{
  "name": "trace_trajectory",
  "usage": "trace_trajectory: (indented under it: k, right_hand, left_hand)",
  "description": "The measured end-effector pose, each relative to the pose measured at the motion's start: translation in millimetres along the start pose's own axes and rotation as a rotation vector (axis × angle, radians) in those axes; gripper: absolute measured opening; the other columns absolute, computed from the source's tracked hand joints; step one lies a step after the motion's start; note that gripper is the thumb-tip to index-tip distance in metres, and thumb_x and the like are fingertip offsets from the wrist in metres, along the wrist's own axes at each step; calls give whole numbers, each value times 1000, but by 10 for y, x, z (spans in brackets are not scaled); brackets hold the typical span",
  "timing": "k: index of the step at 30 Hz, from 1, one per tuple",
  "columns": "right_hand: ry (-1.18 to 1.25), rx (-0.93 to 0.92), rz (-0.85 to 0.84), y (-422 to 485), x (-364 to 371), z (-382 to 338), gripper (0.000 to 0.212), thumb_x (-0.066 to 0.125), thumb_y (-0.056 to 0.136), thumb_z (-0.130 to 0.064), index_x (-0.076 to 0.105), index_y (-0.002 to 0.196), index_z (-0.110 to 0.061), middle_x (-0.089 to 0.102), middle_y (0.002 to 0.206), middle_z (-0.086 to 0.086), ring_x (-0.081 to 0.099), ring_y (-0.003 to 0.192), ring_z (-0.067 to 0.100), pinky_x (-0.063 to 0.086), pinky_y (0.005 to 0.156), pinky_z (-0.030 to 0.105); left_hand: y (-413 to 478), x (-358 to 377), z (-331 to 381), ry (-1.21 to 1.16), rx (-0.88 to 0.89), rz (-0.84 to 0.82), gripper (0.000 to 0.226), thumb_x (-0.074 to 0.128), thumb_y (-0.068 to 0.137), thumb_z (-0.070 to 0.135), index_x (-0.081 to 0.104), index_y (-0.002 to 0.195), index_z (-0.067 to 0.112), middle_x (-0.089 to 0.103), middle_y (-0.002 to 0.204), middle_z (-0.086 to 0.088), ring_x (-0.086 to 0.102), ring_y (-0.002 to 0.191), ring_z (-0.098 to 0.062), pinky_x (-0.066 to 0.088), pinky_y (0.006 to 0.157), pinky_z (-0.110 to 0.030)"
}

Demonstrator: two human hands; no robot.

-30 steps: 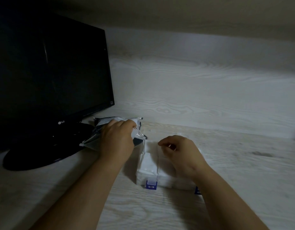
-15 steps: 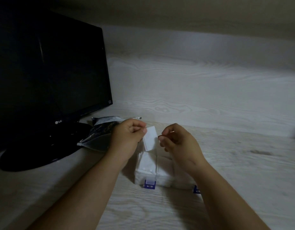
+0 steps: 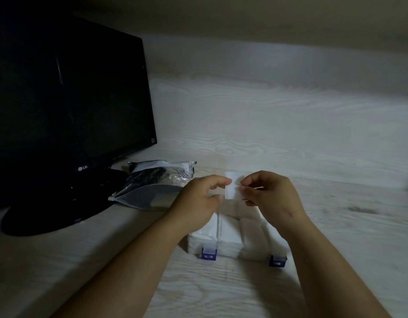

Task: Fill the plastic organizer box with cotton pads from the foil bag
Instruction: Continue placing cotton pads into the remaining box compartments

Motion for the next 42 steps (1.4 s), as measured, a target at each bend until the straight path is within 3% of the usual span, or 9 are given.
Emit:
trace_trajectory:
  k: [2,5,10,16,18,24,29,34,42]
  right_hand:
    - [-75,9,6,14,-43,24,8,69,87,-8,70,83,-15,72,78,-1,68,64,13,56,63,25]
    - [-220,-11,15,41,-93,47,17,65,86,-9,69,80,-24,72,75,-6,67,69,11,53,68,28]
    - [-376,36,16,83,-142,113,23,68,83,-14,64,73,-34,70,75,-9,66,73,12,46,64,22]
    - [-521,117,-61,82,-71,216,17,63,86,-11,70,85,-26,69,82,-3,61,70,11,40,51,18]
    - [-592,141,-104,63,-25,240,18,61,88,-10,71,90,-25,69,88,0,61,73,12,42,56,19]
    - [-801,214,-174,54,63,287,20,55,91,-13,72,100,-18,65,92,3,56,81,18,45,71,27]
    - [-835,183,-177,18,70,244,23,59,91,-14,73,108,-19,67,112,7,62,100,23,53,87,33]
    - [-846,284,-256,37,90,330,35,56,94,-17,63,127,-26,63,125,5,60,110,23,49,91,30]
    - [-921,330,-317,88,150,472,29,56,94,-16,67,120,-15,66,118,7,62,107,23,51,95,33]
  left_hand:
    - [-7,37,18,119,34,-37,46,57,89,3,60,128,28,58,128,9,47,118,1,31,94,-1]
    - [-32,130,118,335,98,-98,53,54,89,9,52,138,30,51,138,5,40,130,-9,31,106,-19]
    - [-79,333,227,660,187,-194,51,40,98,28,32,149,33,34,152,17,21,140,-6,15,109,-30]
    - [-84,420,176,753,238,-206,39,38,96,34,47,134,31,46,139,17,31,133,-7,21,103,-36]
    - [-98,450,145,764,229,-235,34,38,96,37,52,126,29,48,135,16,33,132,-10,23,104,-39]
    - [-138,537,57,822,161,-369,45,33,99,44,43,141,31,17,159,15,8,145,-8,6,115,-42]
    - [-130,515,118,802,194,-321,30,39,95,41,48,120,27,46,134,9,31,134,-9,22,103,-37]
    - [-142,546,75,807,159,-373,36,30,89,44,48,116,27,42,147,8,19,144,-6,17,110,-38]
    - [-124,571,2,842,146,-404,44,25,85,48,50,114,27,52,131,6,34,133,-10,26,105,-41]
Point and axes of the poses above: each hand's wrist, its own y-axis towards the middle knuckle, its own x-axis out of the palm, z = x × y, the point moved 9 cm from there along y, towards the middle knuckle
